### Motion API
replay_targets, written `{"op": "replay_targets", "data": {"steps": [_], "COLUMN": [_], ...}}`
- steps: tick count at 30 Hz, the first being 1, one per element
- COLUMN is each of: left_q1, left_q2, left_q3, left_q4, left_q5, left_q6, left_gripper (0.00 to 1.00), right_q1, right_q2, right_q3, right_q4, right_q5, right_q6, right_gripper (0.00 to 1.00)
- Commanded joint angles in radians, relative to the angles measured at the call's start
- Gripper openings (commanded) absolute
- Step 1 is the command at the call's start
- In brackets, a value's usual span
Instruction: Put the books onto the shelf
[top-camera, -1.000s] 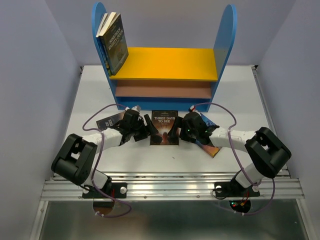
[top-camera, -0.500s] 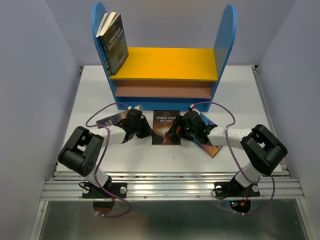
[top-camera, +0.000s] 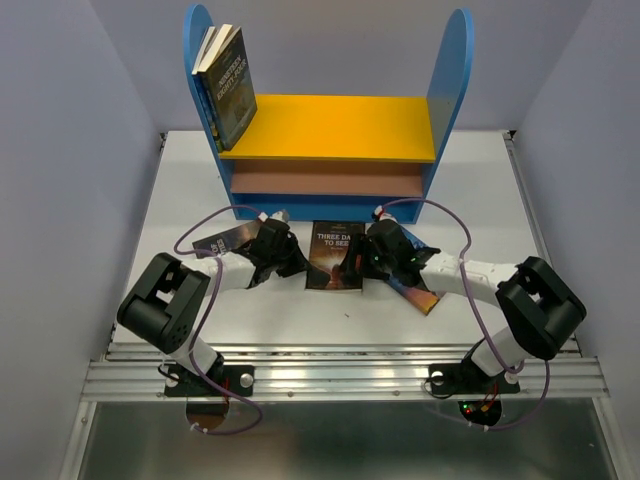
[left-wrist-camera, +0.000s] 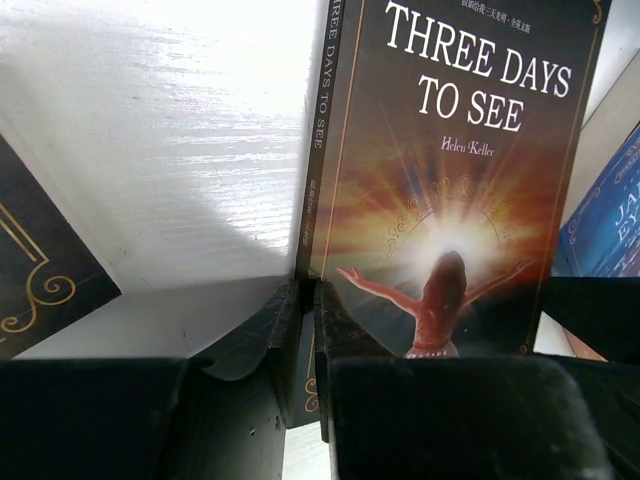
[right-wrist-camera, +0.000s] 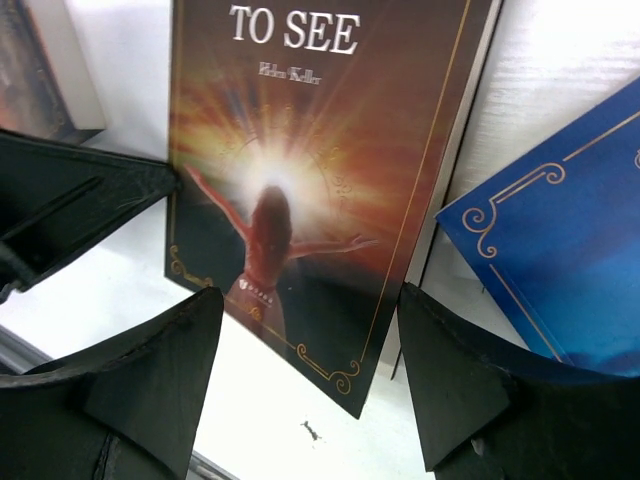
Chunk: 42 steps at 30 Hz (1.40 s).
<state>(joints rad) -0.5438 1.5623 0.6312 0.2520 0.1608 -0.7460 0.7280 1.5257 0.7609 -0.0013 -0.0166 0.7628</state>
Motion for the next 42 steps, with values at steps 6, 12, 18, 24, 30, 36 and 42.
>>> {"op": "replay_targets", "data": {"steps": [6, 12, 18, 24, 30, 36, 42], "left_q1": [-0.059, -0.062, -0.064, -0.065, -0.065, -0.067, -0.067], "left_q2": [0.035, 0.025, 0.027, 0.036, 0.035, 0.035, 0.039], "left_q3": [-0.015, -0.016, -0.018, -0.022, -0.034, -0.039, -0.042], "left_q4": [-0.074, -0.076, -0.068, -0.054, -0.040, -0.033, -0.023], "left_q5": [0.016, 0.017, 0.023, 0.037, 0.048, 0.051, 0.057], "left_q6": [-0.015, -0.018, -0.019, -0.019, -0.027, -0.032, -0.035], "left_gripper": [0.17, 0.17, 0.17, 0.17, 0.17, 0.17, 0.17], "right_q1": [0.027, 0.027, 0.027, 0.027, 0.027, 0.027, 0.027], "right_q2": [-0.055, -0.009, 0.025, 0.027, -0.024, -0.091, -0.113], "right_q3": [0.055, 0.055, 0.037, 0.000, -0.084, -0.095, -0.092], "right_q4": [0.113, 0.106, 0.150, 0.236, 0.404, 0.449, 0.452], "right_q5": [-0.109, -0.056, -0.049, -0.032, -0.081, -0.154, -0.174], "right_q6": [-0.005, 0.039, 0.061, 0.087, 0.104, 0.087, 0.089], "right_gripper": [0.72, 0.61, 0.54, 0.45, 0.34, 0.40, 0.43]}}
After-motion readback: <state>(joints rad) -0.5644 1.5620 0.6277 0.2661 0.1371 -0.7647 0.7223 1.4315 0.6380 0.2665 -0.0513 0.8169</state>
